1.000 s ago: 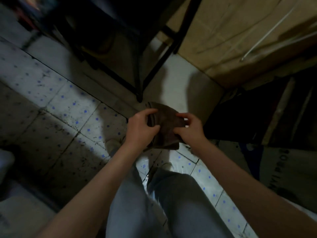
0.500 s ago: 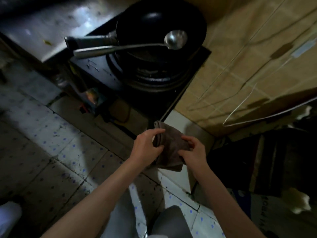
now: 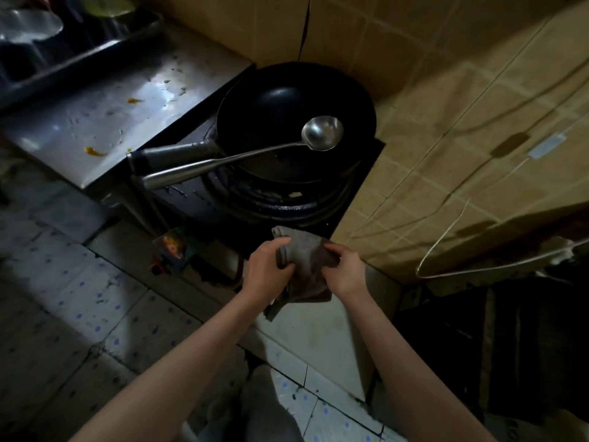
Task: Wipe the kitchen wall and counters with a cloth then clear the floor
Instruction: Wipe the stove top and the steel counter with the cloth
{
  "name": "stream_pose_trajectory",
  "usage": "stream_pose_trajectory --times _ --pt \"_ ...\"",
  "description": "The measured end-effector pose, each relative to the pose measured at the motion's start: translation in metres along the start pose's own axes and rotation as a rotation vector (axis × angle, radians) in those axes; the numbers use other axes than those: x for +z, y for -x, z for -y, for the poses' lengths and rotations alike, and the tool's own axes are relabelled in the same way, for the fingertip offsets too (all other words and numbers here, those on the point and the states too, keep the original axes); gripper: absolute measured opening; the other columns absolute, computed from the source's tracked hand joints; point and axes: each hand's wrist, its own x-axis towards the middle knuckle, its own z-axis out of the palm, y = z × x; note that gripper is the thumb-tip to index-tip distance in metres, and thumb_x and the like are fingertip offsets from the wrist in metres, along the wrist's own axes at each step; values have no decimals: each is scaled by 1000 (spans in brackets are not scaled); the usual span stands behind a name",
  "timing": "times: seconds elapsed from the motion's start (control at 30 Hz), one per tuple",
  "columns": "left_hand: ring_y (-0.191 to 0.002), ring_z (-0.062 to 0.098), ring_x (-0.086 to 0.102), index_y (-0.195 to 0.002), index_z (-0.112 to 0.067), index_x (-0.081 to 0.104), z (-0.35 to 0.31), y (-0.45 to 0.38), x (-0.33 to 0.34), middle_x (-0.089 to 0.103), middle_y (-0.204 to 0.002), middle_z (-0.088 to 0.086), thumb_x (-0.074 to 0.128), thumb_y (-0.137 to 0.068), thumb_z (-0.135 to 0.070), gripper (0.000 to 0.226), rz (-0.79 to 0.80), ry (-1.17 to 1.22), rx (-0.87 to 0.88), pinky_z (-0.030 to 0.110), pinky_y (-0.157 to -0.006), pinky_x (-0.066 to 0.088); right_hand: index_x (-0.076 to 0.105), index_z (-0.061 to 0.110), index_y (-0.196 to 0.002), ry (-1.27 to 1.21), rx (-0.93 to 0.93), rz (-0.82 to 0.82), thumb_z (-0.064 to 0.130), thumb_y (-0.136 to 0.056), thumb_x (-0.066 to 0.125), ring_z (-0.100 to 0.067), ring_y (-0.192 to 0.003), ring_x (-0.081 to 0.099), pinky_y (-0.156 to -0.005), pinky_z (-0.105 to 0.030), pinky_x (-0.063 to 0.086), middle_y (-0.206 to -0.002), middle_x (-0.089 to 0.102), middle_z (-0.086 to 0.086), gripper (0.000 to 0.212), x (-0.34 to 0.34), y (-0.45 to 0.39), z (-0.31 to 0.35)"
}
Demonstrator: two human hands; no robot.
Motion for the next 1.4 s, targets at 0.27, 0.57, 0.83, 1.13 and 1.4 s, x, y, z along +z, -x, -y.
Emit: stream_pose_trajectory --times 0.27,0.57,0.83,1.13,1.4 --pt "-114 18 53 -130 -24 51 14 -31 1 57 -123 0 73 -79 -23 56 -3 -50 -136 29 -90 43 45 22 -138 455 -187 168 15 -87 56 -29 -128 39 -107 -38 39 -151 26 -7 52 21 -29 -3" --pt "-111 15 54 -127 -25 54 30 -40 -3 57 -121 -2 75 -76 -20 55 24 -33 -150 22 -86 42 25 8 -148 862 -481 309 41 -90 25 -37 -142 23 -109 -49 29 -156 21 -16 67 32 -41 -18" --pt "-105 3 50 -124 -26 57 53 -42 -26 57 -120 -4 77 -75 -18 54 63 36 -162 14 -82 37 7 19 -152 858 -541 406 35 -97 38 -30 -147 5 -116 -45 13 -160 2 -7 65 44 -46 -1" --pt "-111 15 54 -125 -25 57 84 -59 -83 55 -122 0 76 -74 -17 55 123 2 -132 18 -83 40 -1 22 -152 835 -445 351 39 -99 33 -29 -147 0 -117 -44 9 -160 -3 -5 65 94 -31 44" --pt "-111 19 53 -125 -26 56 124 -76 -132 55 -120 1 74 -74 -19 54 155 -80 -91 23 -88 39 -5 20 -151 798 -415 304 39 -100 31 -27 -147 -6 -118 -42 4 -159 -12 -3 65 142 -26 87"
